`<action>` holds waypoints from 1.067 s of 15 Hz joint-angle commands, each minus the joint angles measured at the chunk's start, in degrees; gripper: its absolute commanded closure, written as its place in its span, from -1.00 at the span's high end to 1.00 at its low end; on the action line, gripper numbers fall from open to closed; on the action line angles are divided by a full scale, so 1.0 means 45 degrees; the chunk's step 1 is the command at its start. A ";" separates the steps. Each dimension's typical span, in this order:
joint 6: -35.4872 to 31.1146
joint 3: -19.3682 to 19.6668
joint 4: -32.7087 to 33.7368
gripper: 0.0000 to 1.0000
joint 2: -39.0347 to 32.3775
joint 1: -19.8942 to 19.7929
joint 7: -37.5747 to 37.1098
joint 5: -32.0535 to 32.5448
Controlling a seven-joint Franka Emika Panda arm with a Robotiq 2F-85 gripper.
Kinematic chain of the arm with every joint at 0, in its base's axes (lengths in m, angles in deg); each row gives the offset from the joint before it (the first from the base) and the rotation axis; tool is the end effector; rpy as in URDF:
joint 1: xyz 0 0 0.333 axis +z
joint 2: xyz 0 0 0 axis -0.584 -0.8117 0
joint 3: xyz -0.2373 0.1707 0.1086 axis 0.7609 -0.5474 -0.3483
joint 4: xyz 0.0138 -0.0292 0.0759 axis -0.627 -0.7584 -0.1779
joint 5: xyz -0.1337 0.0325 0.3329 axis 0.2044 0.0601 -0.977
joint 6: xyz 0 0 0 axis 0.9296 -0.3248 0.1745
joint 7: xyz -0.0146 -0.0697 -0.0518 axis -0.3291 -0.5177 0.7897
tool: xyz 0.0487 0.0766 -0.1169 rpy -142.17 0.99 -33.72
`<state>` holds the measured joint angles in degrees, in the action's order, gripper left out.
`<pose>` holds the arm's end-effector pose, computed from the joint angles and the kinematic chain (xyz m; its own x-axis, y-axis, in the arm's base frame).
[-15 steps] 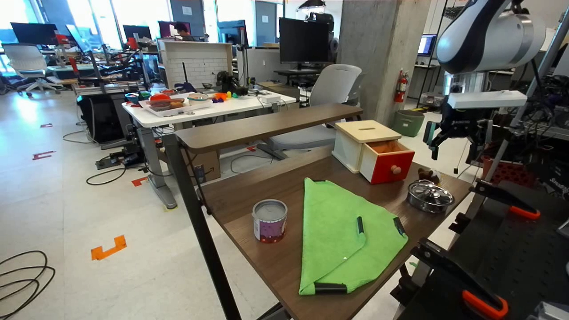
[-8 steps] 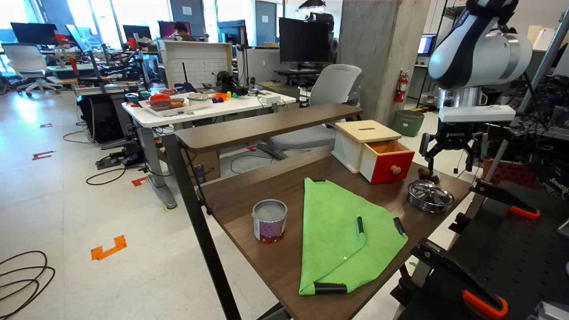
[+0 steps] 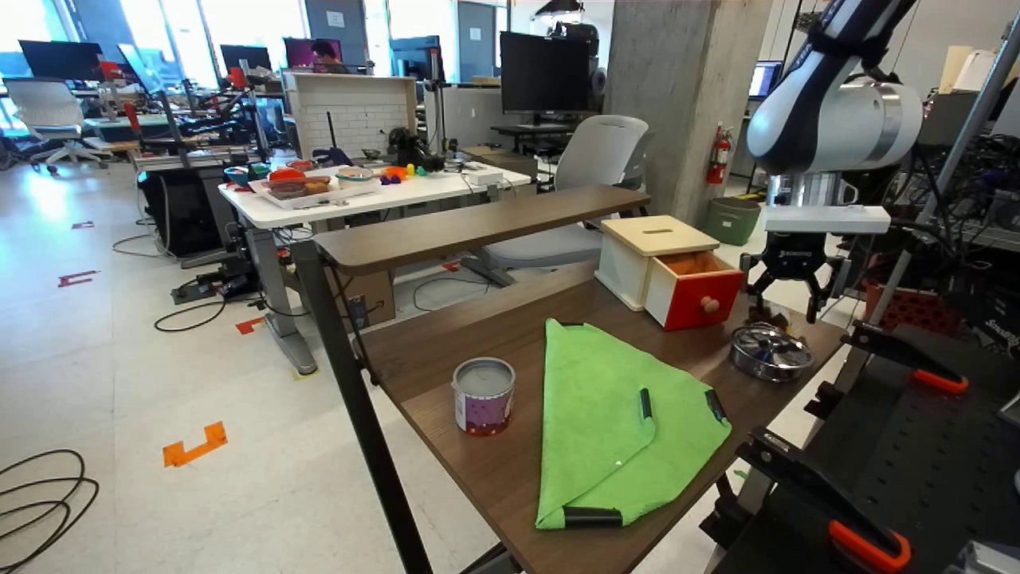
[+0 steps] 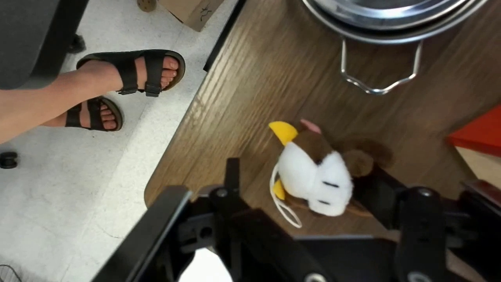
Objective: Move the brown bear backward to the left
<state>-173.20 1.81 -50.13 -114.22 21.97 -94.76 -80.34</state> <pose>0.4860 -0.2496 0.0513 0.5262 -0.8358 -0.1567 -0.8254 -0.5464 0.1423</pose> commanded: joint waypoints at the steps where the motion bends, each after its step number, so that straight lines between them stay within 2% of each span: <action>1: 0.0208 0.0107 0.0606 -0.15 -0.0459 0.0080 -0.0208 -0.0267; 5: 0.0232 0.0214 0.0714 -0.75 -0.0383 0.0041 -0.0333 -0.0255; 7: 0.0290 0.0311 0.0484 -0.97 -0.0004 0.0050 -0.0224 -0.0162; 8: 0.0310 0.0426 0.0269 -0.91 0.0290 0.0136 -0.0147 -0.0016; 10: 0.0146 0.0659 -0.0476 -0.96 0.1196 0.0412 0.0098 0.0342; 11: 0.0019 0.0820 -0.0856 -0.91 0.1648 0.0625 0.0194 0.0598; 14: -0.0423 0.1367 -0.2363 -0.91 0.3563 0.1613 0.0615 0.2102; 16: -0.0365 0.1628 -0.2890 -0.91 0.4712 0.2379 0.0321 0.3411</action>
<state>-173.45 6.88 -56.01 -102.51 27.61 -93.25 -71.37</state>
